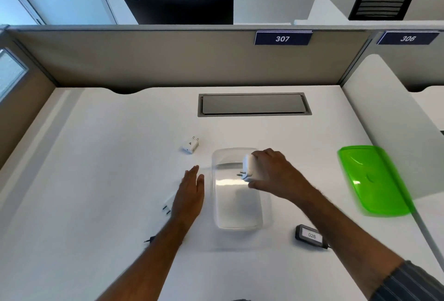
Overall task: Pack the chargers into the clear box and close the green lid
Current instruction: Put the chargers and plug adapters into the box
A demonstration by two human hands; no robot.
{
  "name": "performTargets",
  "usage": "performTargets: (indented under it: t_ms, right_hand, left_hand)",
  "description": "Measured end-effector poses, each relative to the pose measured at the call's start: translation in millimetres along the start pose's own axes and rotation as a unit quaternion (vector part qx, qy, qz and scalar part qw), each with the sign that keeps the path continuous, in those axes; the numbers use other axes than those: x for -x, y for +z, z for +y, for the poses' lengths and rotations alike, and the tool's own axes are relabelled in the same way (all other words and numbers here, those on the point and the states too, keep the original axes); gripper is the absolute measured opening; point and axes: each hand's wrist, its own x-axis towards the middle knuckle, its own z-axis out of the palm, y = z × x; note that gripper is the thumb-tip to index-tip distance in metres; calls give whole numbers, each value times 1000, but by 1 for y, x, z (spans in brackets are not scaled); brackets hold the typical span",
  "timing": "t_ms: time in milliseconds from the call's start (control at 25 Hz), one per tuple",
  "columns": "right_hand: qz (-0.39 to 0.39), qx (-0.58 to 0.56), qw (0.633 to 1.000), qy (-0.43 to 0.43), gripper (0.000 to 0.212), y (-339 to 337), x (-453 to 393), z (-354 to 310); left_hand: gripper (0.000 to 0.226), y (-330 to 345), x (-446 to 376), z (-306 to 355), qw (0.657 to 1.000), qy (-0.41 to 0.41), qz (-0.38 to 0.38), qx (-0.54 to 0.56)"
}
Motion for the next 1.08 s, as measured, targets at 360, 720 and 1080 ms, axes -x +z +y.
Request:
performTargets:
  t_ms: [360, 720, 1080]
  right_hand:
    - [-79, 62, 995, -25, 73, 64, 20, -39]
    - [-143, 122, 982, -20, 78, 93, 13, -45]
    - [-197, 103, 975, -20, 77, 98, 12, -44]
  left_hand:
    - [42, 7, 18, 6, 981, -75, -5, 180]
    - [38, 10, 23, 6, 983, -74, -16, 167]
    - [42, 10, 28, 7, 987, -55, -27, 149]
